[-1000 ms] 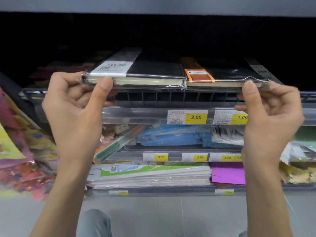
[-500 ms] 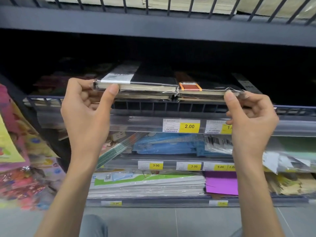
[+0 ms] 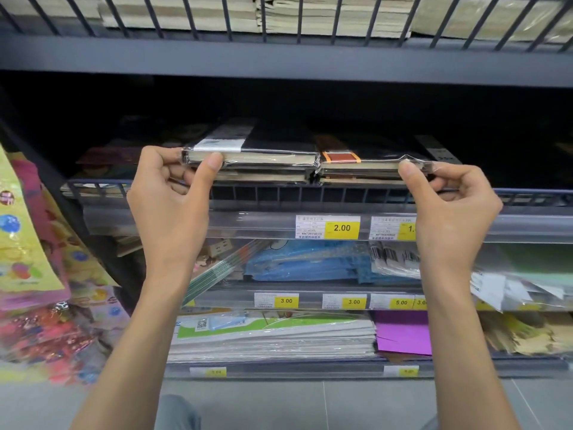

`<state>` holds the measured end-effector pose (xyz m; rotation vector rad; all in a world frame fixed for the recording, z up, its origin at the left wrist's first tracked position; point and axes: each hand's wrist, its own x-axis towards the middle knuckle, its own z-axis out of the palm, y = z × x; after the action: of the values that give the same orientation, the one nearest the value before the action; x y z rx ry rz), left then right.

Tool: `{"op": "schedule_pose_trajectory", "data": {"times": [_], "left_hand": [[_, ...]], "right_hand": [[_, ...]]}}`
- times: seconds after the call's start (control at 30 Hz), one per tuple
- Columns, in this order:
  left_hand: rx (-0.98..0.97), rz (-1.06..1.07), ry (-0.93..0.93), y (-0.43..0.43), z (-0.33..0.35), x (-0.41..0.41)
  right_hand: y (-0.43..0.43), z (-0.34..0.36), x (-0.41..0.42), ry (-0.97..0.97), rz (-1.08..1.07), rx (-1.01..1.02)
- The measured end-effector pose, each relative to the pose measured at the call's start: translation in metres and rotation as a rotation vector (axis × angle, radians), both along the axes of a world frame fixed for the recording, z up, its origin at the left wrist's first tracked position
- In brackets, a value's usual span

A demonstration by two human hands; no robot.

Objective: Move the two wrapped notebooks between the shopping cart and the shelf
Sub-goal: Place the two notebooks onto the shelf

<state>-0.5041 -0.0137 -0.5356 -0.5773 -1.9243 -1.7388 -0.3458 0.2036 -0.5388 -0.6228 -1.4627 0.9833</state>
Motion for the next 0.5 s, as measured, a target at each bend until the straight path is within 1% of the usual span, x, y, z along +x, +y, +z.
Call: {"op": "schedule_pose_trajectory", "data": {"times": [0.17,0.5], "left_hand": [[-0.018,0.026,0.0,0.0007,0.0003,-0.0035],[-0.084,0.054,0.015,0.0013,0.0007,-0.0063]], "right_hand": [[0.003,-0.0002,-0.0038,0.018,0.009,-0.009],[0.0085,-0.001,-0.0076,-0.025,-0.008,-0.037]]}}
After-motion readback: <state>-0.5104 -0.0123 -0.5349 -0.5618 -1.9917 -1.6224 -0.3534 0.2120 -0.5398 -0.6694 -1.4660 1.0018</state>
